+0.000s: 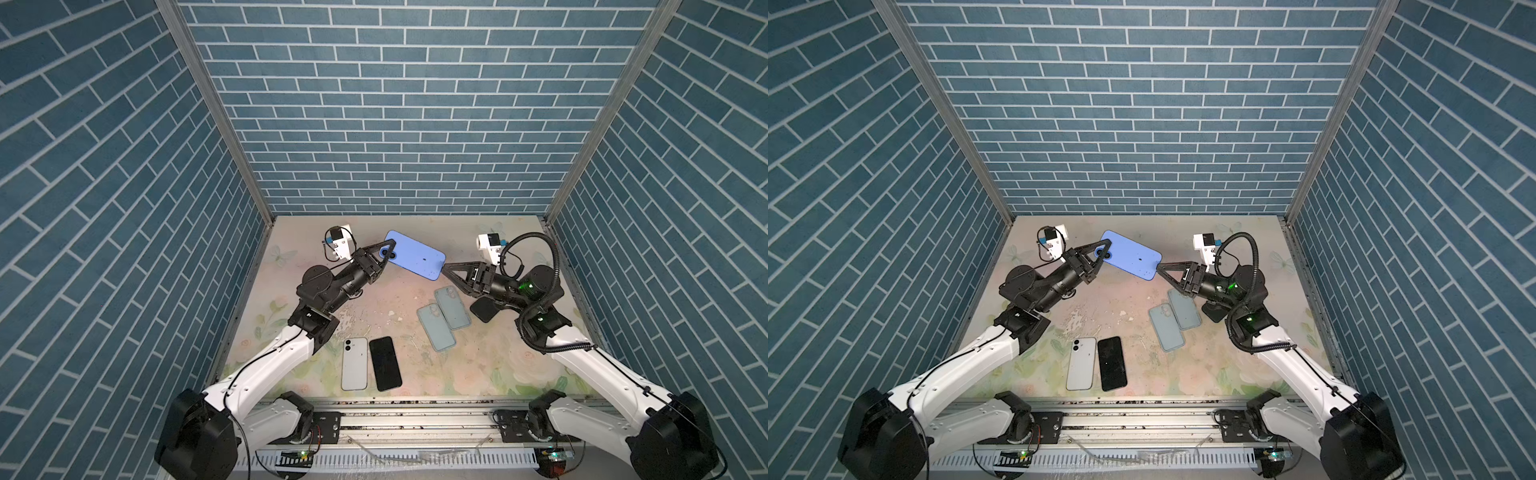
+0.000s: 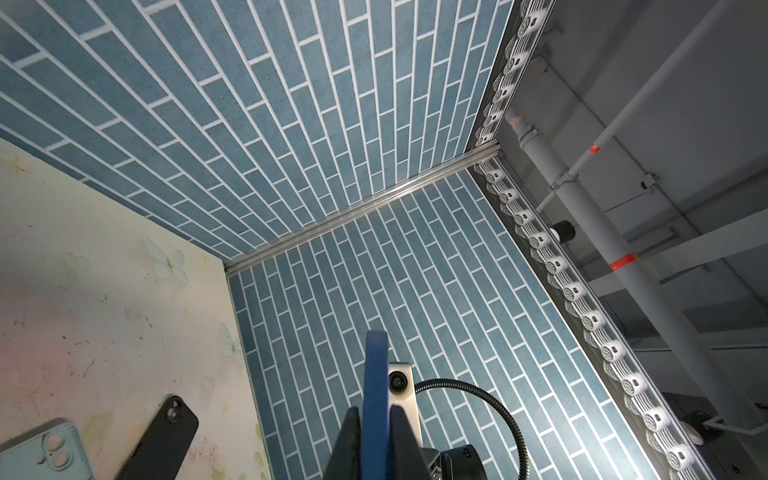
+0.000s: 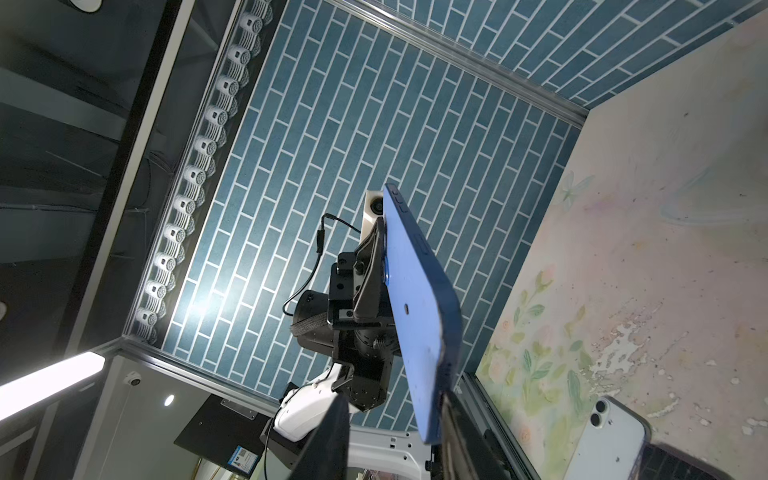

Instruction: Put the phone into the phone case

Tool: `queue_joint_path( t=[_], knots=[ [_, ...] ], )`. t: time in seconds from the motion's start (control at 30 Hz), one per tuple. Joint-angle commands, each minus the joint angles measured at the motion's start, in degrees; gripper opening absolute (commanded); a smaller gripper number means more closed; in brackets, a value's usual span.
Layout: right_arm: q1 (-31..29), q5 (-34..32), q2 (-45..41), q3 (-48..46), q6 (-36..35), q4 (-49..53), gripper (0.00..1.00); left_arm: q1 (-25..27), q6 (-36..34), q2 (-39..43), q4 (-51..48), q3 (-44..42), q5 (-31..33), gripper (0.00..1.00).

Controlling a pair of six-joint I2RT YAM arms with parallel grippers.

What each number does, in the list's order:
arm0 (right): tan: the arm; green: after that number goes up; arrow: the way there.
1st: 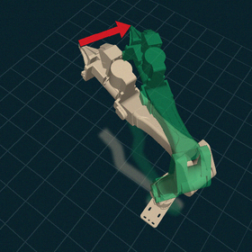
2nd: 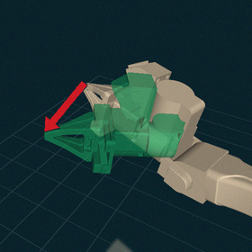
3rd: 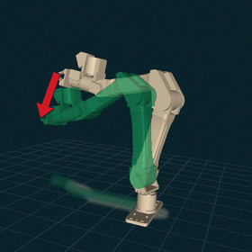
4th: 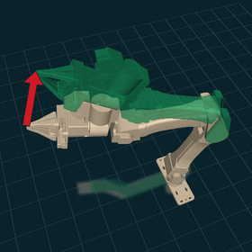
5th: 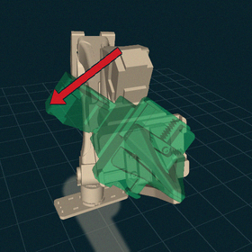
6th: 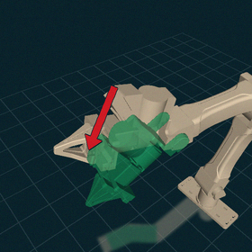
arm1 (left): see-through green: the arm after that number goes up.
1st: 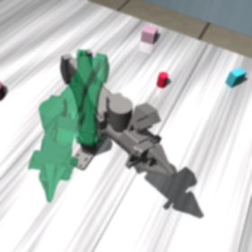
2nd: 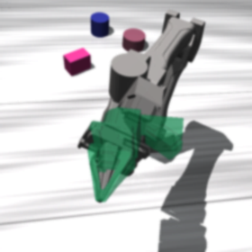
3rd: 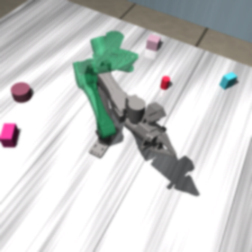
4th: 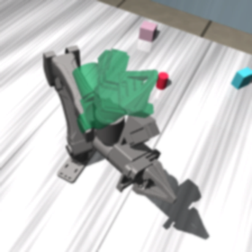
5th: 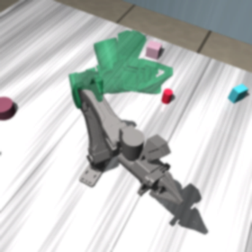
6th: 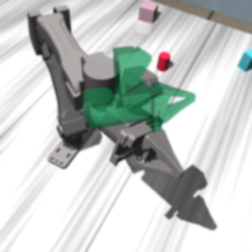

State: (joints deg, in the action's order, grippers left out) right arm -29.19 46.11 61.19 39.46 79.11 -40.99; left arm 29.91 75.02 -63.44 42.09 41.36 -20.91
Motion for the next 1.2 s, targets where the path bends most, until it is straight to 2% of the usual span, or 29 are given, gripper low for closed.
queue_joint_path(
  t=[0.0, 0.23, 0.43, 0.77, 0.93, 1.03, 1.17],
  knots=[
    [0.1, 1.1, 0.3, -0.2, 2.6, -5.2, 0.36, 0.4, 2.9, -0.9, 7.4, -0.3, 0.6, 0.00],
    [0.1, 1.0, 1.7, -0.3, 1.8, -5.1, 0.34, 1.7, 6.9, -3.4, 14.0, -0.8, 1.6, 0.00],
    [0.2, -0.9, -0.2, -0.5, -3.5, 3.2, 0.34, 1.8, 6.0, -1.3, 10.6, -0.3, 1.5, 0.00],
    [0.2, -0.5, 0.0, 0.3, -2.9, 1.4, 0.32, 2.9, 6.3, -1.9, 9.8, -1.0, 1.1, 0.00],
    [0.2, -0.2, 1.1, 0.5, -0.6, -2.2, 0.28, 3.9, 6.2, -3.0, 10.5, -0.9, 1.1, 0.00],
    [0.1, 0.1, 1.0, 0.1, -0.7, -2.3, 0.21, 4.4, 6.3, -3.8, 11.2, -0.8, 0.9, 0.00],
    [0.2, 0.3, 0.8, -0.2, -1.2, -1.9, 0.07, 4.7, 6.3, -4.3, 11.3, -0.6, 0.7, 0.00]
  ],
)
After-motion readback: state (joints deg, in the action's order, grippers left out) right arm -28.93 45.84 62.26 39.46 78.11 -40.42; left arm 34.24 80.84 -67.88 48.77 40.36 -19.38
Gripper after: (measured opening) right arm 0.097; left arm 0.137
